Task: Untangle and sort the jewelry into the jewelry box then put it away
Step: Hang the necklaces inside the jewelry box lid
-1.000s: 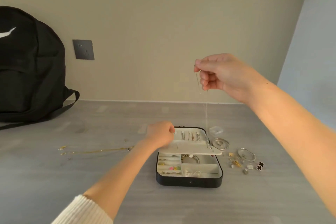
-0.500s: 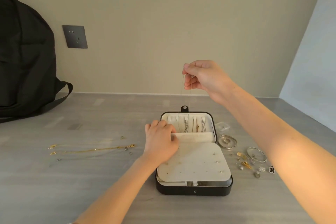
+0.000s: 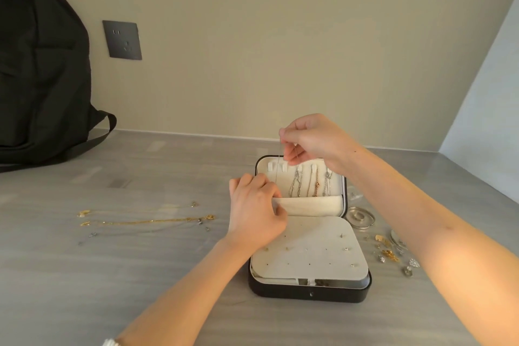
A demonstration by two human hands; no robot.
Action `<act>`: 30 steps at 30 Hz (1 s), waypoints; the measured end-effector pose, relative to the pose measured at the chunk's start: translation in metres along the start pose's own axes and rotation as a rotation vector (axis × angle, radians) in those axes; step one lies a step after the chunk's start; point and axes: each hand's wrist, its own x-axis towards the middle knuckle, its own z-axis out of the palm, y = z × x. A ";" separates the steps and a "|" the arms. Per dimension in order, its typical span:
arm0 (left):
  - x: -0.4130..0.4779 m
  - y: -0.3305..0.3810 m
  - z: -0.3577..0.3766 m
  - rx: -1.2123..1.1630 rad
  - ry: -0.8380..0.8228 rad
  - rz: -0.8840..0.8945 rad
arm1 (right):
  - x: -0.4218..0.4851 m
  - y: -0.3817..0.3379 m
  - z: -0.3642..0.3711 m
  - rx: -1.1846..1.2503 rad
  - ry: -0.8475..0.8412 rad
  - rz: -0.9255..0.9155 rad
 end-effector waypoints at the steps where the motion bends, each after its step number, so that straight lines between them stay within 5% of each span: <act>1: 0.000 0.000 0.000 -0.002 0.004 0.000 | -0.001 0.004 0.003 -0.039 -0.011 0.021; 5: 0.000 0.000 -0.001 -0.017 0.030 -0.002 | 0.000 0.026 0.013 -0.331 0.021 0.030; 14: -0.001 0.002 -0.003 0.012 0.030 0.004 | -0.006 0.051 0.039 -1.051 0.394 -0.226; 23: -0.001 0.001 -0.004 0.011 0.020 0.006 | 0.003 0.048 0.027 -0.944 0.564 -0.127; 30: -0.002 0.001 -0.004 -0.010 0.014 0.002 | 0.009 0.050 0.009 -0.720 0.373 -0.048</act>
